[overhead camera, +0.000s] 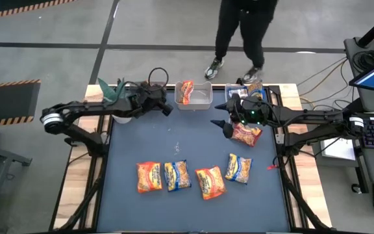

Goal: Sort Maruchan noodles
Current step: Put the right blue noodle pack into the transparent white bin

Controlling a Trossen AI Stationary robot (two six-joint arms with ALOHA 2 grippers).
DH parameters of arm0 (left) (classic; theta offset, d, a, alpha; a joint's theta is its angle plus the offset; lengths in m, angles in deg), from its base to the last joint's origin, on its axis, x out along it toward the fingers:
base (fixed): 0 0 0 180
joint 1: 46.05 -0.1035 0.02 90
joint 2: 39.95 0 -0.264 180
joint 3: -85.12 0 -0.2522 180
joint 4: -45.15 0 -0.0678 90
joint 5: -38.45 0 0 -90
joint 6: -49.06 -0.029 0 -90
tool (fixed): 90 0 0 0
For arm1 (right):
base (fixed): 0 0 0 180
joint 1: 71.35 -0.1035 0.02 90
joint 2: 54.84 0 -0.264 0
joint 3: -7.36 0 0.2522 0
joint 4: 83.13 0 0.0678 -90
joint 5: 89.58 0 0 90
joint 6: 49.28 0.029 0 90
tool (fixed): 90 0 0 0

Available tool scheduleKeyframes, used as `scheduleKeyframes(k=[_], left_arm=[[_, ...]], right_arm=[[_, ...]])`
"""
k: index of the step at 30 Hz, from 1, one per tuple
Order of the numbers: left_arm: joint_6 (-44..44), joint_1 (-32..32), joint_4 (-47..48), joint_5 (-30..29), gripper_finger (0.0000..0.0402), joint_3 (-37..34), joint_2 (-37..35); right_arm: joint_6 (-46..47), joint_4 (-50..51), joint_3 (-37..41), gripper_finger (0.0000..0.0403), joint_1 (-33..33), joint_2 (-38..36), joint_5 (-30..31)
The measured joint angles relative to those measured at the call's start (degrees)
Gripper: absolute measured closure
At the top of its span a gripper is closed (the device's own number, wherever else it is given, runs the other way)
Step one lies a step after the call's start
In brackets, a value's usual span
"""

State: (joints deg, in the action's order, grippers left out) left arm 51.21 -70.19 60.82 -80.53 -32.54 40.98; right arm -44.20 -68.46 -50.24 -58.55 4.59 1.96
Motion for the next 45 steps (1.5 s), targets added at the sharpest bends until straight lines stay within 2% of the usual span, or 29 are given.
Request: scheduleKeyframes(k=[4,10,12,14,18,23,27,31,35,38,42,45], left_arm=[[-3.8,3.6,0.3,5.7,0.0364,-0.2,-3.5],[-9.6,9.4,3.5,22.7,0.0364,-0.3,-5.1],[-11.2,11.2,5.4,27.7,0.0364,-0.3,-5.1],[-12.2,12.9,7.1,30.6,0.0364,-0.3,-5.1],[-12.6,15.5,10.3,31.5,0.0364,-0.4,-5.1],[-12.6,15.9,11.4,31.4,0.0364,-0.4,-5.1],[-13.8,15.9,11.0,31.1,0.0364,-0.4,-5.1],[-15.1,15.8,10.6,31.0,0.0364,0.1,-5.1],[-15.2,15.8,10.5,31.0,0.0364,0.5,-5.1],[-15.2,15.8,10.5,31.0,0.0364,0.5,-5.1],[-14.7,15.8,10.6,31.0,0.0364,0.5,-5.1],[-13.6,15.8,10.6,31.0,0.0364,0.5,-5.1]], right_arm=[[12.8,5.5,0.0,0.0078,-0.5,1.5,0.0],[28.1,12.4,0.0,0.0078,-1.8,6.0,-0.8],[30.4,13.9,0.0,0.0078,-1.8,7.4,-4.3],[32.4,14.1,0.0,0.0078,-1.8,8.7,-10.8],[38.5,14.4,0.0,0.0078,-3.0,10.7,-21.9],[47.9,16.5,0.0,0.0078,-6.9,12.0,-30.0],[53.9,22.4,-2.5,0.0078,-12.1,12.8,-30.4],[58.9,31.6,-7.5,0.0078,-17.4,14.9,-28.2],[61.4,44.2,-11.9,0.0078,-21.6,18.0,-27.3],[64.7,53.3,-12.6,0.0078,-23.5,20.5,-29.3],[65.9,55.2,-12.1,0.0078,-25.2,23.1,-32.1],[64.5,54.8,-12.0,0.0078,-25.9,24.9,-31.4]])
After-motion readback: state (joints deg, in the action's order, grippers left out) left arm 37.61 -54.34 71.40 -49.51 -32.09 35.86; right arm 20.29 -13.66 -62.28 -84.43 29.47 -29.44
